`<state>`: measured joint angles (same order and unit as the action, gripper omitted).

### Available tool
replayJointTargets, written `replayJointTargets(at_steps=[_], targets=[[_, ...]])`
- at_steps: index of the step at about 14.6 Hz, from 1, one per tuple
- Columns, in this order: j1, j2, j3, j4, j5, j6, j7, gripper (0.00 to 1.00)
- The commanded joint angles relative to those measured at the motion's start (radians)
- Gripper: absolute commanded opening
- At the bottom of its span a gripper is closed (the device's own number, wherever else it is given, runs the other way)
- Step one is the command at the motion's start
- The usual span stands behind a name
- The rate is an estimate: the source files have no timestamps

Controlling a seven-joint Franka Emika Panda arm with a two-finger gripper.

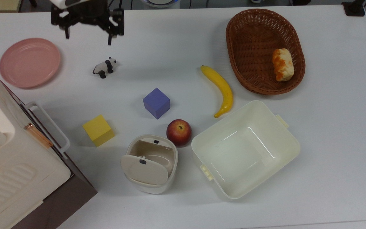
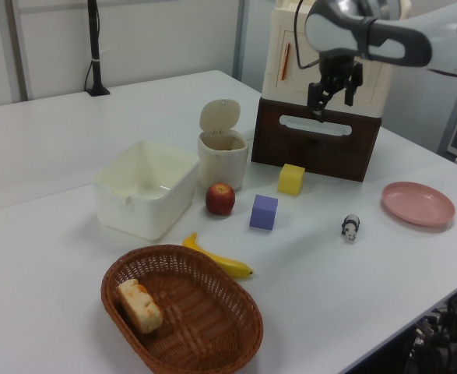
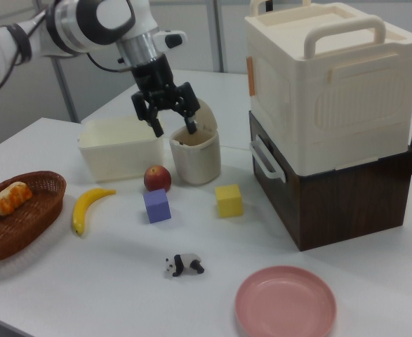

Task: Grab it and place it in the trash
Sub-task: 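Raise the open gripper up out of the trash bin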

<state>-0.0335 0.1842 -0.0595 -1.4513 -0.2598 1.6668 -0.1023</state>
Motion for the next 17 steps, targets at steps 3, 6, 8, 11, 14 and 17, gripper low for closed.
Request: replayJointTargets(at_steps=[3,6,8,11,14,17], targets=[[-0.003,-0.111,0.003,-0.058,0.109,-0.116,-0.017,1.00],[0.001,-0.117,0.004,-0.057,0.160,-0.182,-0.014,1.00],[0.001,-0.112,0.009,-0.049,0.204,-0.179,0.044,1.00],[0.003,-0.103,0.007,-0.049,0.211,-0.179,0.055,1.00],[0.004,-0.081,0.004,-0.038,0.234,-0.179,0.058,1.00],[-0.002,-0.097,0.004,-0.035,0.243,-0.187,0.058,1.00]])
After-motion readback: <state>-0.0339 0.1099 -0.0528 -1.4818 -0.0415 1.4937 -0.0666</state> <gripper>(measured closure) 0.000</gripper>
